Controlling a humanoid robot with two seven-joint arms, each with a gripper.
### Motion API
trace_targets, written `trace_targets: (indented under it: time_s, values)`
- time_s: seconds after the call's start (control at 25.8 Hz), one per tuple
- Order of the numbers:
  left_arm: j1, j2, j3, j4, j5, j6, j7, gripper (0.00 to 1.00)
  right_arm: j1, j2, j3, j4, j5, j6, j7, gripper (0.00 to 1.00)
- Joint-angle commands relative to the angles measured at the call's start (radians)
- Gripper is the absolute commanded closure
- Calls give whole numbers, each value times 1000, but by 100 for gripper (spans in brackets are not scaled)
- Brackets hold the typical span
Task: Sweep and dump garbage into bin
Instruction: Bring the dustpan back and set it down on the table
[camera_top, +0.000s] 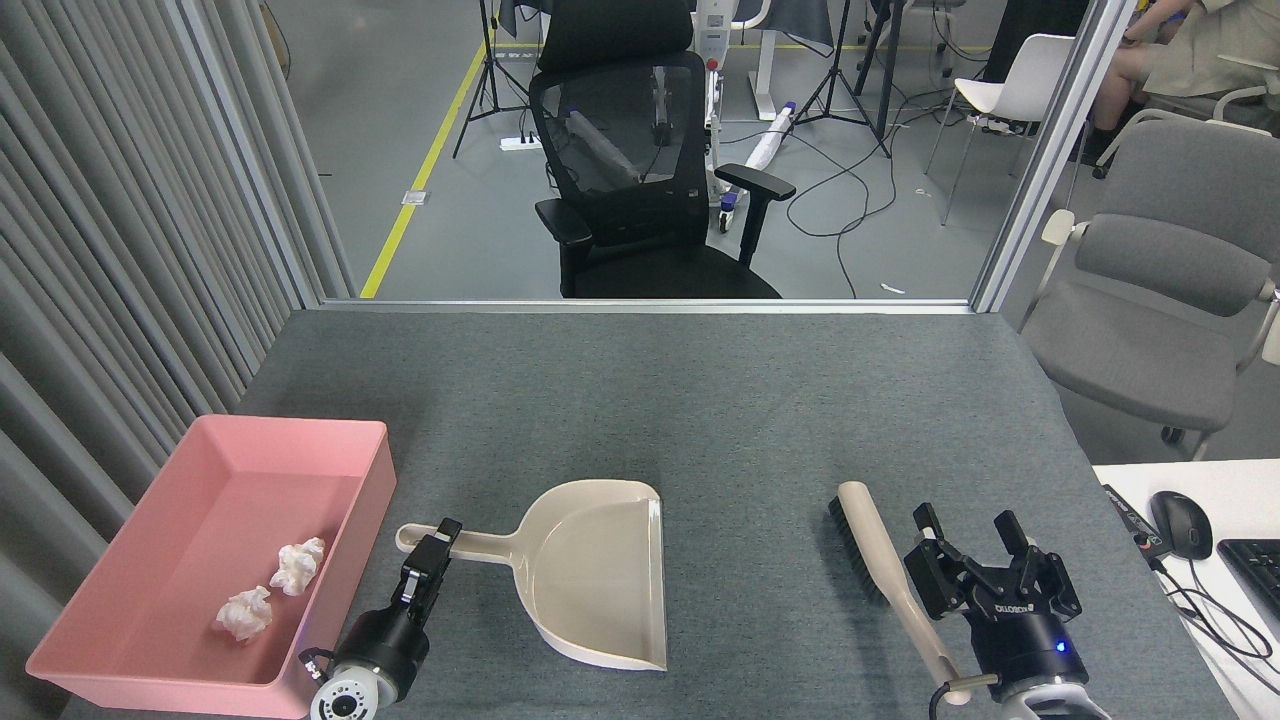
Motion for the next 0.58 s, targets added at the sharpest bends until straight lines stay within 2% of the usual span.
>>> trace_targets:
  time_s: [0.0,0.08,0.12,0.35,0.54]
  values:
    - [7,3,-1,-6,-16,16,-1,25,-1,-11,0,-3,0,0,-1,3]
    - [25,3,-3,-28,-14,18,-1,13,1,-16,0,-4,0,0,-1,3]
    - [38,3,-3,-46,-14,18,-1,10,1,-17,0,-4,0,0,-1,3]
    - [133,15,-5,-161,-14,19,-21,10,1,-16,-2,-3,0,0,-1,3]
    - [249,31,-5,-353,-14,62,-21,10,-1,-11,0,-4,-2,0,-1,3]
